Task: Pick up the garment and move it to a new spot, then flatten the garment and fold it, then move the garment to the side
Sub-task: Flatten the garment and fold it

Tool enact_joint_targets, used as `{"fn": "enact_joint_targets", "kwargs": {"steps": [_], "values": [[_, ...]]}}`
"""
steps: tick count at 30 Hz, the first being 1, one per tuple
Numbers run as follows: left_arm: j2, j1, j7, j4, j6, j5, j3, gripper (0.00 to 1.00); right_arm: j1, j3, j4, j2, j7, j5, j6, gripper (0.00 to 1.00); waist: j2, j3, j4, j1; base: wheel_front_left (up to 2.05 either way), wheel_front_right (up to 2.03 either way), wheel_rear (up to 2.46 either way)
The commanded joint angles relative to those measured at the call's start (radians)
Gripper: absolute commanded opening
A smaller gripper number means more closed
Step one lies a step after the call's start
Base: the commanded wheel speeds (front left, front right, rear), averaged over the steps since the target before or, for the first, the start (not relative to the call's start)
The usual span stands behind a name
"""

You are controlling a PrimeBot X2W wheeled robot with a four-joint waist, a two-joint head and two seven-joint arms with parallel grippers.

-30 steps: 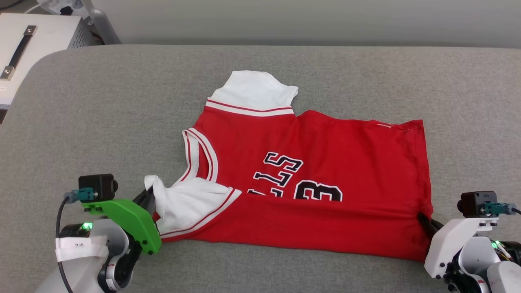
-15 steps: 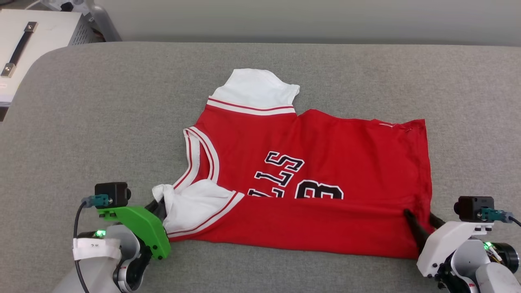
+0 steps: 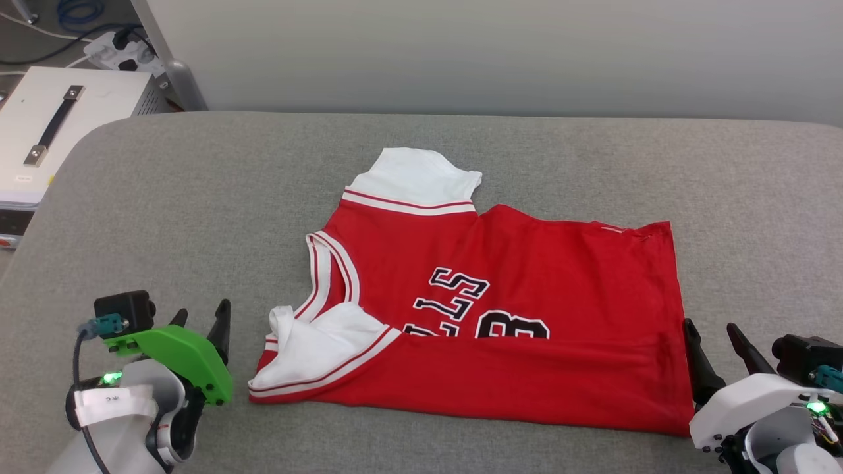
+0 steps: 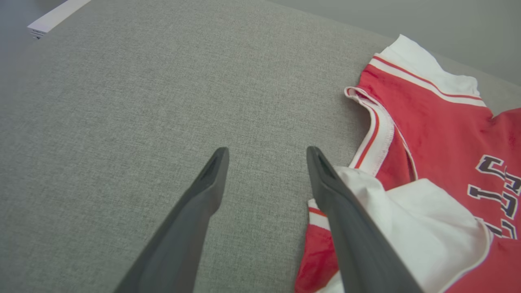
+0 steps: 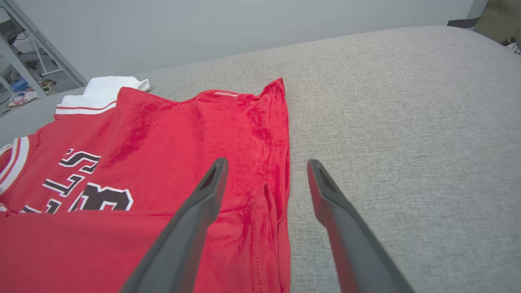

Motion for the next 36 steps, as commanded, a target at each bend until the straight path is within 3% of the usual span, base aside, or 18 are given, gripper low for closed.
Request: {"fn": "enact_joint_targets", "kwargs": {"steps": [1,4,10,19,23,36], "values": [[0.019,0.007,0.01,-0.015,0.01,-0.015,0.009,1.0,0.019,-0.009,-0.017,0.011,-0.011,-0.025,-0.001,1.0,-0.0001,-0.018,-0.008,0.0,0.0,0.0,0.0],[0.045,0.009,0.055,-0.075,0.005,-0.046,0.025,1.0,0.034,-0.027,-0.054,0.029,-0.014,-0.054,-0.001,1.0,-0.0001,-0.027,-0.012,0.0,0.0,0.0,0.0],[0.128,0.013,0.277,-0.256,0.008,-0.119,0.013,1.0,0.074,-0.047,-0.149,0.061,0.011,-0.089,-0.001,1.0,-0.0001,-0.029,-0.024,0.0,0.0,0.0,0.0],[0.233,0.014,0.636,-0.465,0.088,-0.184,-0.07,1.0,0.092,-0.051,-0.234,0.091,0.045,-0.11,-0.001,1.0,-0.0001,0.017,-0.051,0.0,0.0,0.0,0.0],[0.237,0.006,0.693,-0.466,0.105,-0.174,-0.104,1.0,0.078,-0.05,-0.255,0.099,0.052,-0.108,-0.001,1.0,-0.0001,0.054,-0.066,0.0,0.0,0.0,0.0],[0.161,-0.061,0.698,-0.276,0.081,-0.109,-0.173,1.0,0.029,-0.047,-0.247,0.105,0.05,-0.094,-0.001,1.0,-0.0001,0.151,-0.095,0.0,0.0,0.0,0.0]]}}
